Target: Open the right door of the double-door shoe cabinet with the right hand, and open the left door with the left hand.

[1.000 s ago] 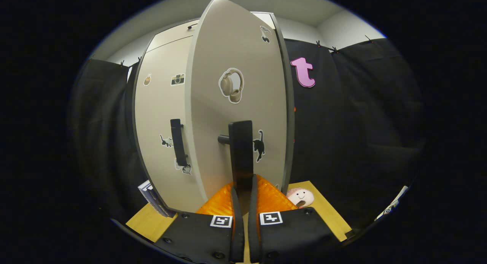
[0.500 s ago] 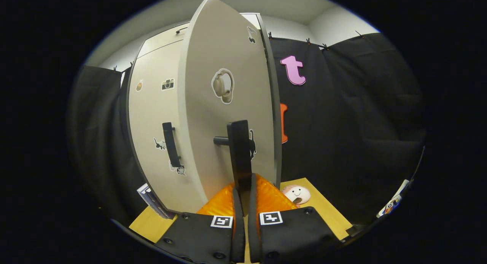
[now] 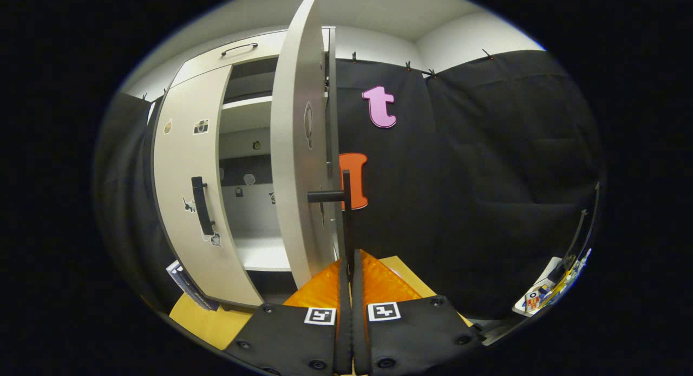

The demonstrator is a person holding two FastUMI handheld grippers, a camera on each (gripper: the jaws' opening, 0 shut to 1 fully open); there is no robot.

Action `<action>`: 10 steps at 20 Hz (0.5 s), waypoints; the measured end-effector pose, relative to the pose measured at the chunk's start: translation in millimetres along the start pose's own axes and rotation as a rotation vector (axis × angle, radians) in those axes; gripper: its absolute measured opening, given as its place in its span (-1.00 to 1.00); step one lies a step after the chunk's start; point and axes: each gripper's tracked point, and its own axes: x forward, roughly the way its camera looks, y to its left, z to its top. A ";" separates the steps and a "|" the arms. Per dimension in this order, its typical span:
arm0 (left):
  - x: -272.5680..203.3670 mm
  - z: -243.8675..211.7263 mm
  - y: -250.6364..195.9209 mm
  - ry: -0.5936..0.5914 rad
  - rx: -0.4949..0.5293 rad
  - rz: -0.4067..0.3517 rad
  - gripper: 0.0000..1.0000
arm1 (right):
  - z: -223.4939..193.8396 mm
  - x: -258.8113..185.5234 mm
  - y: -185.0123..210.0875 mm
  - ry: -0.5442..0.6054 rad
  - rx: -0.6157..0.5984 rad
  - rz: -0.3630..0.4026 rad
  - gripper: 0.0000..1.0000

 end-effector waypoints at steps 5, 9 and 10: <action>20.6 18.9 -27.0 -0.013 0.008 -0.063 0.89 | 6.7 -10.1 -18.2 -0.043 -0.007 -0.053 -0.83; 43.6 46.6 -52.7 -0.035 -0.028 -0.112 0.89 | 3.2 -19.9 -21.5 -0.047 0.005 -0.057 -0.81; 51.6 54.8 -57.1 -0.042 -0.018 -0.117 0.89 | 2.8 -20.3 -25.1 -0.044 0.006 -0.068 -0.79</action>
